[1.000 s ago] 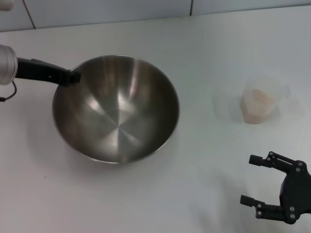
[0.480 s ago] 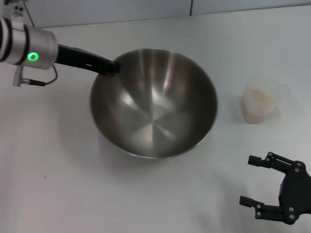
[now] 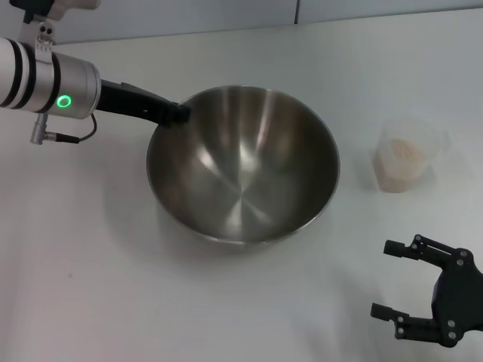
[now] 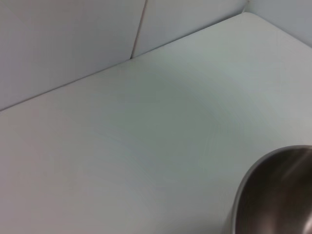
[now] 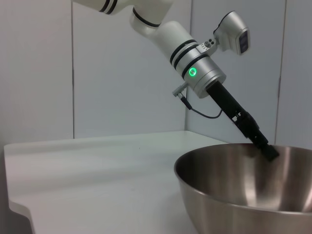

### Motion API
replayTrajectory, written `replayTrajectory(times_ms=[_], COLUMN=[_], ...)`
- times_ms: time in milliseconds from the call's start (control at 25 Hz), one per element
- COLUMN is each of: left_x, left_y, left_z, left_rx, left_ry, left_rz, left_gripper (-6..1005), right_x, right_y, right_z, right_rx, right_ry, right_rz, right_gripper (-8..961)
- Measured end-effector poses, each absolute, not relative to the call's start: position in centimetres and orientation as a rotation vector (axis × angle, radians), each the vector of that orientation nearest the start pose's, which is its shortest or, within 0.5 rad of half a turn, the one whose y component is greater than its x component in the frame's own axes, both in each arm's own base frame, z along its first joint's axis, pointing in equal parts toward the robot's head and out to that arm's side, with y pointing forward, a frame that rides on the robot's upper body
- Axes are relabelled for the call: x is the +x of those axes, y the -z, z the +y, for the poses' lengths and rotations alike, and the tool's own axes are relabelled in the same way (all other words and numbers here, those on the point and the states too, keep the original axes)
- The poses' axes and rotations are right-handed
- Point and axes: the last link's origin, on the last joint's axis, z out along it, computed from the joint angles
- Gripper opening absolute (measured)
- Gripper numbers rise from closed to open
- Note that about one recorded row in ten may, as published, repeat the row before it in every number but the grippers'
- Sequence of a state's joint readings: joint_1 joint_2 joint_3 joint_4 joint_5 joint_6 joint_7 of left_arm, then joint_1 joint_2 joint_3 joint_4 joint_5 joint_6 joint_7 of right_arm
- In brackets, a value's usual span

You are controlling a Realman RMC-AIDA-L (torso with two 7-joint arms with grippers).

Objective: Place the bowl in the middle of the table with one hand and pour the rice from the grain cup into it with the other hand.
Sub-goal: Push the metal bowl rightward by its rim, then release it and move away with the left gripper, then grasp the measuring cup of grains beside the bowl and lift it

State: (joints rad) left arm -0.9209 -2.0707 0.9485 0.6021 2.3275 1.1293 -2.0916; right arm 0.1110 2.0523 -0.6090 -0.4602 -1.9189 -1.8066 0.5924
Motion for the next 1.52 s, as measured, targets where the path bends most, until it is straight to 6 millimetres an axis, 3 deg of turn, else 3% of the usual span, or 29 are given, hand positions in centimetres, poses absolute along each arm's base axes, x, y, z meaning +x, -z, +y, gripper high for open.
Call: replayTrajectory(times_ms=[160,280,360,440,520,600,640,680,720,840,1120,1520], left_x=[-17.6,-16.9,-16.9,-16.8,-16.9,-16.9,-17.3,-19.3,-20.1,-21.7,-23.6,-23.3], left_y=[3.0,1.2,1.2,-1.3,-1.8,-1.8,-2.8,-4.6,-5.1,-5.3,-4.8,-4.1], left_z=[43.2,42.8,42.8,41.6,40.9,40.9,39.4,35.5,33.9,30.7,29.4,30.0], left_rx=[-2.633,-2.65,-2.65,-2.651,-2.653,-2.653,-2.653,-2.607,-2.599,-2.652,-2.712,-2.74], left_ry=[0.169,0.261,0.261,0.352,0.387,0.387,0.439,0.543,0.56,0.552,0.441,0.419], left_rz=[-0.931,-0.859,-0.859,-0.763,-0.714,-0.714,-0.611,-0.397,-0.326,-0.234,-0.298,-0.309], left_gripper=[101,155,190,226,262,369,422,476,511,616,832,832], right_x=[34.8,34.9,35.0,35.4,35.7,36.2,36.8,36.8,37.2,39.0,40.7,41.3], right_y=[0.2,0.0,-0.1,-0.6,-0.9,-1.5,-2.1,-2.1,-2.4,-3.3,-3.0,-1.8], right_z=[16.8,16.8,16.8,16.7,16.6,16.4,16.1,16.1,16.1,16.5,18.7,21.1], right_rx=[-2.546,-2.523,-2.507,-2.405,-2.351,-2.253,-2.154,-2.154,-2.105,-1.926,-1.849,-1.837], right_ry=[-0.803,-0.809,-0.81,-0.817,-0.817,-0.815,-0.815,-0.815,-0.807,-0.739,-0.623,-0.546], right_rz=[0.219,0.238,0.25,0.296,0.318,0.356,0.398,0.398,0.419,0.511,0.607,0.668], right_gripper=[826,826,825,825,825,825,825,825,825,826,806,778])
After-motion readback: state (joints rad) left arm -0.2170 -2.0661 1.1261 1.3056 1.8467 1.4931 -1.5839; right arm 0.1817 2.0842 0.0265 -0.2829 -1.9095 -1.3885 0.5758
